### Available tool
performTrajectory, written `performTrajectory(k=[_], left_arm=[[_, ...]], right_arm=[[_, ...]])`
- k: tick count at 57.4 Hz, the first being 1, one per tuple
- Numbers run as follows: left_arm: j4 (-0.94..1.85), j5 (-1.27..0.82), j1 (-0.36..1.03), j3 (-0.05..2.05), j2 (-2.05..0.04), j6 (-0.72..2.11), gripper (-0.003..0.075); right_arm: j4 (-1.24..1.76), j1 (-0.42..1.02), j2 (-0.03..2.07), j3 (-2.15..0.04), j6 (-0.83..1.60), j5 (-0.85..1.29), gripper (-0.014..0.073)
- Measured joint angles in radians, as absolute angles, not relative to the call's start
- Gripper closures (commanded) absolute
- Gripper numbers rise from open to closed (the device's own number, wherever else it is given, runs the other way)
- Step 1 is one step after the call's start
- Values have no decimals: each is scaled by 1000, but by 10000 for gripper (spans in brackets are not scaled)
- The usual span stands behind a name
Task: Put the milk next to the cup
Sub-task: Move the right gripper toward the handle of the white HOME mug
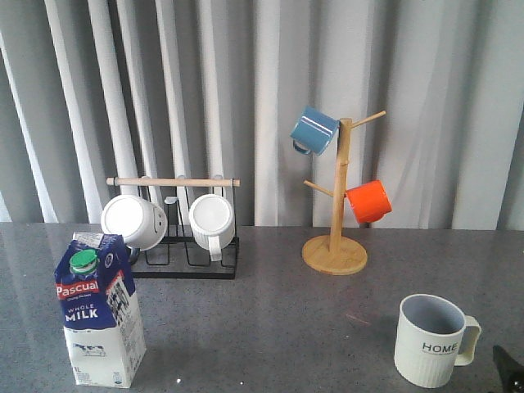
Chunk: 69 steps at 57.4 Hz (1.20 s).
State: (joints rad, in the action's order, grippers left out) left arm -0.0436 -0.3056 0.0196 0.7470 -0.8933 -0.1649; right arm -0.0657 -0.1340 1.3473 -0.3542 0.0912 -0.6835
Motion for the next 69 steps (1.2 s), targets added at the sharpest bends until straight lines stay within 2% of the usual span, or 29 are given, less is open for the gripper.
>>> performTrajectory(k=[14, 69], left_arm=[[-44, -306, 20, 747, -893, -165, 197], [-44, -306, 20, 747, -893, -165, 197]], right_arm=[[-256, -202, 1495, -368, -7, -807, 22], [-298, -229, 1786, -548, -80, -902, 25]])
